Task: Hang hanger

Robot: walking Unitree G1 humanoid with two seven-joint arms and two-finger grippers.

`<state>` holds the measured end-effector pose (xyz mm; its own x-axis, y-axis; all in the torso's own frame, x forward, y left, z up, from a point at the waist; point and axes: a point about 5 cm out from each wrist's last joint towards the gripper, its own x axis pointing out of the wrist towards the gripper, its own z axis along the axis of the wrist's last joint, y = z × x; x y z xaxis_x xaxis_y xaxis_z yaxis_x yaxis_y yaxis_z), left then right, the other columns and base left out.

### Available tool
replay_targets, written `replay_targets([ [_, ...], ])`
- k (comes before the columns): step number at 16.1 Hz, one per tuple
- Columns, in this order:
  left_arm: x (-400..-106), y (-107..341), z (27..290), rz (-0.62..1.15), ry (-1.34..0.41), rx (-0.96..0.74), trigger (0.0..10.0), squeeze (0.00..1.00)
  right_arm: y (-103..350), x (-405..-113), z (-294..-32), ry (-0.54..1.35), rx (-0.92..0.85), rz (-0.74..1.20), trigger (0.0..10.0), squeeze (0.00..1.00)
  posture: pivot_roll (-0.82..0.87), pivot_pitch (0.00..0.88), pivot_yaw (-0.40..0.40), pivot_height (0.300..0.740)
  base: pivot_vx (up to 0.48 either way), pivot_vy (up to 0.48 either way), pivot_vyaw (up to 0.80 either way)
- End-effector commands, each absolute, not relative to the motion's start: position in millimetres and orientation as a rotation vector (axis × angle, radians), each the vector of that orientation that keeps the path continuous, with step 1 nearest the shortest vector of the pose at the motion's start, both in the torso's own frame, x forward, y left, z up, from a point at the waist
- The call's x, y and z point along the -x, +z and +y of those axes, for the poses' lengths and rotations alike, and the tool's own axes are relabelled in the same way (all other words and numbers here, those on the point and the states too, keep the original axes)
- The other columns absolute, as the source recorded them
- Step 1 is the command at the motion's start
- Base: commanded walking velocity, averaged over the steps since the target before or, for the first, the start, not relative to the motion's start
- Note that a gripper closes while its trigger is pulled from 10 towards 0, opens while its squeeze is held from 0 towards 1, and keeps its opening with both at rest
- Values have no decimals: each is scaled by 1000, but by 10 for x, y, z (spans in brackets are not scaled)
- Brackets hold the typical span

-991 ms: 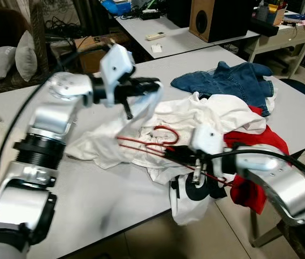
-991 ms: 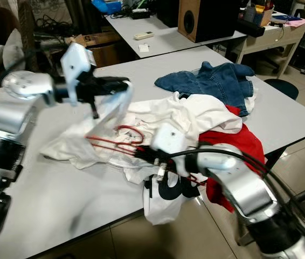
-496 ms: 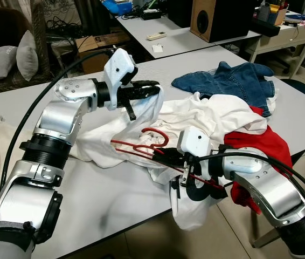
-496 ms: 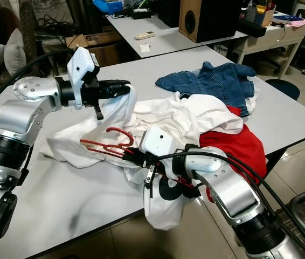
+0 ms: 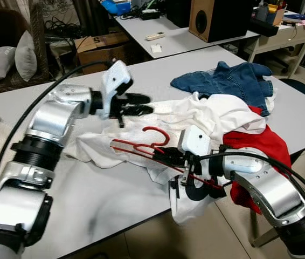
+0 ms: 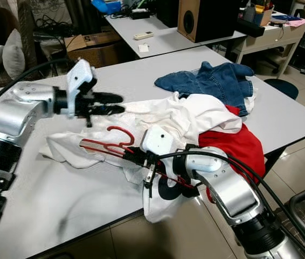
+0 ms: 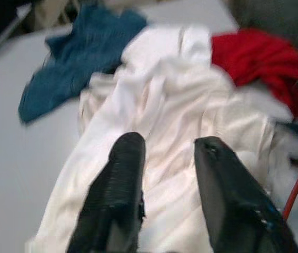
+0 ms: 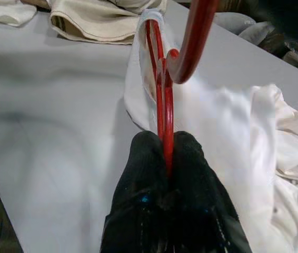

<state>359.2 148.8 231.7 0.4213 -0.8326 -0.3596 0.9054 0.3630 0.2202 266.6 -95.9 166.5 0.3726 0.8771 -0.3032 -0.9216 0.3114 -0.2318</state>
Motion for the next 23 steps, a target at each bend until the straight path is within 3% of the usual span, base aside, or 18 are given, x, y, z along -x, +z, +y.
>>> replay_targets([
  [1, -3611, 2306, 1555, 236, -1098, -438, 10000, 1000, 1657, -2675, -984, 1187, 400, 138, 10000, 0, 22, 0, 95, 740, 0, 0, 0],
  [2, -3632, 2313, 1593, 233, -1067, -435, 10000, 1000, 1657, -2690, -1000, 1176, 399, 140, 10000, 0, 22, 0, 95, 740, 0, 0, 0],
  [3, -3658, 2369, 1626, 191, -1038, -403, 10000, 776, 1669, -2706, -1015, 1164, 393, 138, 10000, 0, 26, 0, 98, 740, 0, 0, 0],
  [4, -3690, 2479, 1671, 106, -1001, -344, 10000, 0, 1690, -2726, -1038, 1150, 384, 130, 10000, 0, 26, 0, 100, 740, 0, 0, 0],
  [6, -3686, 2648, 1788, -22, -986, -283, 10000, 0, 1734, -2766, -1093, 1119, 361, 107, 10000, 0, 25, 0, 103, 740, 0, 0, 0],
  [8, -3598, 2822, 2108, -118, -980, -291, 10000, 0, 1864, -2861, -1234, 1049, 280, 49, 10000, 0, 27, 0, 105, 740, 0, 0, 0],
  [13, -3437, 2631, 2395, 7, -1066, -412, 10000, 0, 2010, -2855, -1380, 1107, 230, 11, 10000, 0, 49, 0, 93, 740, 0, 0, 0],
  [18, -3375, 2547, 2289, 65, -1223, -429, 10000, 0, 2045, -2839, -1441, 1205, 256, 43, 10000, 0, 53, 0, 90, 740, 0, 0, 0],
  [23, -3239, 2477, 2071, 142, -1424, -269, 10000, 0, 2072, -2867, -1486, 1209, 286, 55, 10000, 0, 44, 0, 101, 740, 0, 0, 0],
])
